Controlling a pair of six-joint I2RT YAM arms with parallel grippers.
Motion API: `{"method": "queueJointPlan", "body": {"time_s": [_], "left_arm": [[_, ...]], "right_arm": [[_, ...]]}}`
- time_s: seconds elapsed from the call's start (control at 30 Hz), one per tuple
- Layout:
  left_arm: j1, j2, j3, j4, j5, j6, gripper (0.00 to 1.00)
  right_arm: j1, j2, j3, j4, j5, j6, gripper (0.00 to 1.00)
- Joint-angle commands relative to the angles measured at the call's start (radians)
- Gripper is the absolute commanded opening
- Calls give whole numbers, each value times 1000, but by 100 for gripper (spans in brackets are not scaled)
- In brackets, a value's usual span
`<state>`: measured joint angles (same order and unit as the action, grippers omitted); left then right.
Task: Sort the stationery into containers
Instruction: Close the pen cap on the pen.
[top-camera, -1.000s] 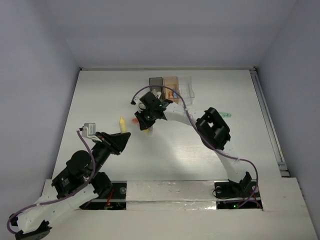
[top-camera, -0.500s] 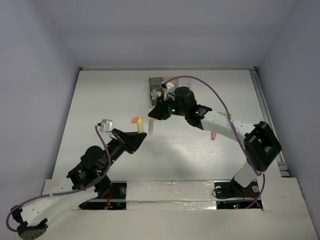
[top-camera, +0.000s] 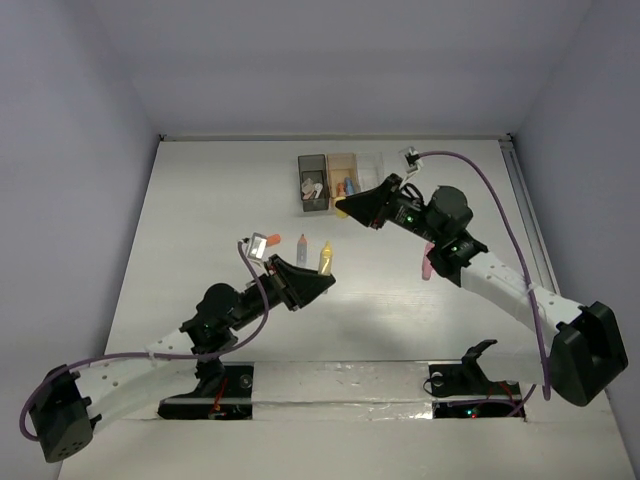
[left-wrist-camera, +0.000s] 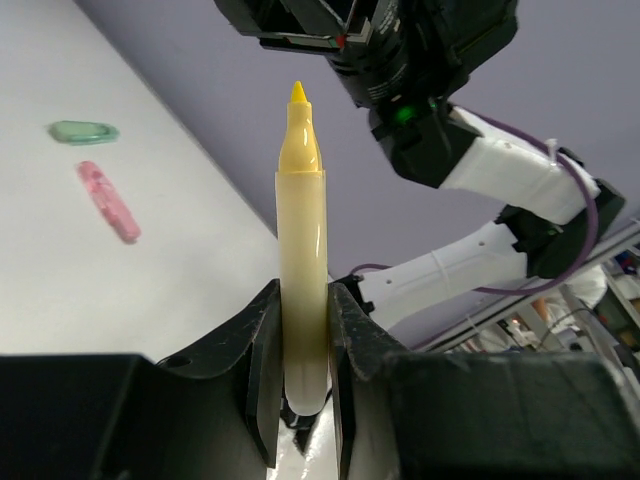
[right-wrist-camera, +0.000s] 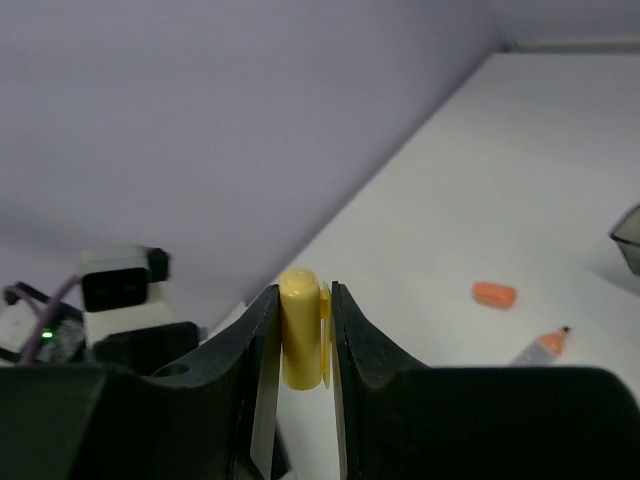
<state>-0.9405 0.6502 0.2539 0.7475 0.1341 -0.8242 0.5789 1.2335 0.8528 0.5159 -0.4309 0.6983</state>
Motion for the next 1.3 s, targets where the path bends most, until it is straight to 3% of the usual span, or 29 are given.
{"method": "queueJointPlan", "body": {"time_s": [0.0, 0.6, 1.27], "left_arm": [[14, 54, -4, 271, 88, -59, 0], [42, 256, 21, 506, 159, -122, 0], [69, 302, 45, 510, 176, -112, 0]], "right_arm": [[-11, -19, -44, 226, -81, 124, 0], [-11, 4, -155, 544, -95, 303, 0], [-1, -9, -167, 555, -92, 288, 0]]}}
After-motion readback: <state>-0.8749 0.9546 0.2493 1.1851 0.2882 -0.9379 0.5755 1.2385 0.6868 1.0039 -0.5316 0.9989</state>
